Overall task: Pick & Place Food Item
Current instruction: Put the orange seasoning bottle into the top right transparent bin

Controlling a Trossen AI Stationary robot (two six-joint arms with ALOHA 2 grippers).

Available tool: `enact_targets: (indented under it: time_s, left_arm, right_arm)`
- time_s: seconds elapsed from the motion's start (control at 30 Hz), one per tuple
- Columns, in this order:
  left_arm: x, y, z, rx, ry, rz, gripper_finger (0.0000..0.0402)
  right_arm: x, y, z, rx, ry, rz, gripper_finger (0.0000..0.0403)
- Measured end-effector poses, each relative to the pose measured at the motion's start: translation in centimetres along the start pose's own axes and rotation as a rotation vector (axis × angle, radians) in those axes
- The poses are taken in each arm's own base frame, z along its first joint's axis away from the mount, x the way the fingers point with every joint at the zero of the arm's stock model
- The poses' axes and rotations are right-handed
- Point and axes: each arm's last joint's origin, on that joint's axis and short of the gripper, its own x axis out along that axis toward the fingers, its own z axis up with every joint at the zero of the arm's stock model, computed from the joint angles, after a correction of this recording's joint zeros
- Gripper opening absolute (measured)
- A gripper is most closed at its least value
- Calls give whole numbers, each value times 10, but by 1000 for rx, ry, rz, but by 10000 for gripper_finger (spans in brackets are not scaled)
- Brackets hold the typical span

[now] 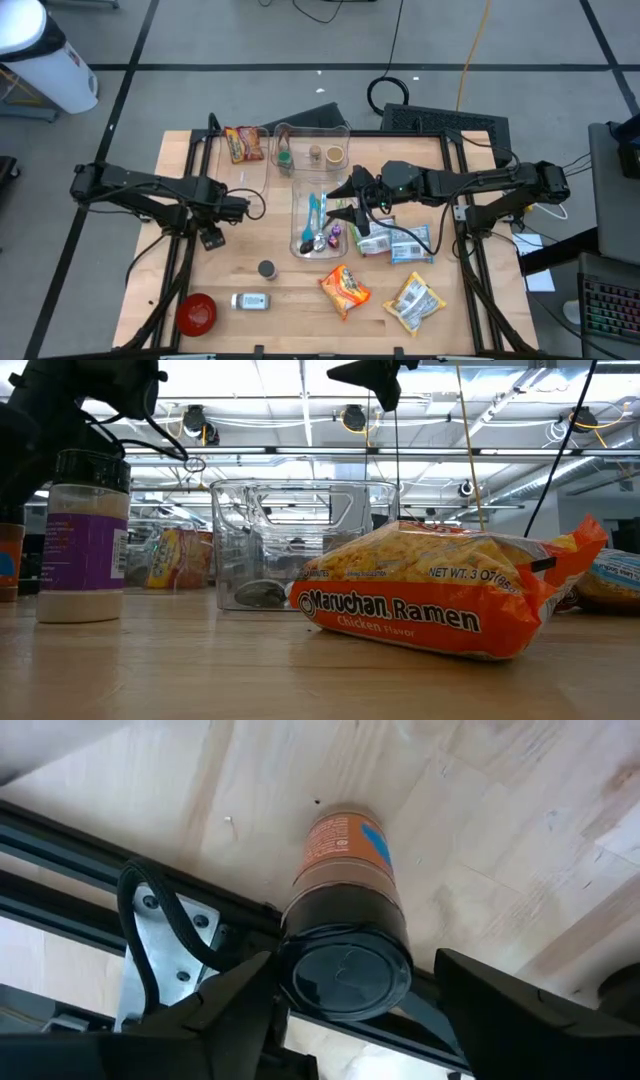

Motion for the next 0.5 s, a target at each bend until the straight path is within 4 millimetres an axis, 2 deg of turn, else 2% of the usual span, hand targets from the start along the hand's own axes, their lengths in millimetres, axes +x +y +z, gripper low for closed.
enact_targets:
  time_s: [0.27, 0.5]
  left_arm:
    - [0, 0, 0, 3, 2, 2, 207]
    - [0, 0, 0, 46, 2, 1, 202]
  right_arm:
    - [0, 0, -1, 19, 11, -4, 242]
    - [0, 0, -1, 19, 10, -3, 242]
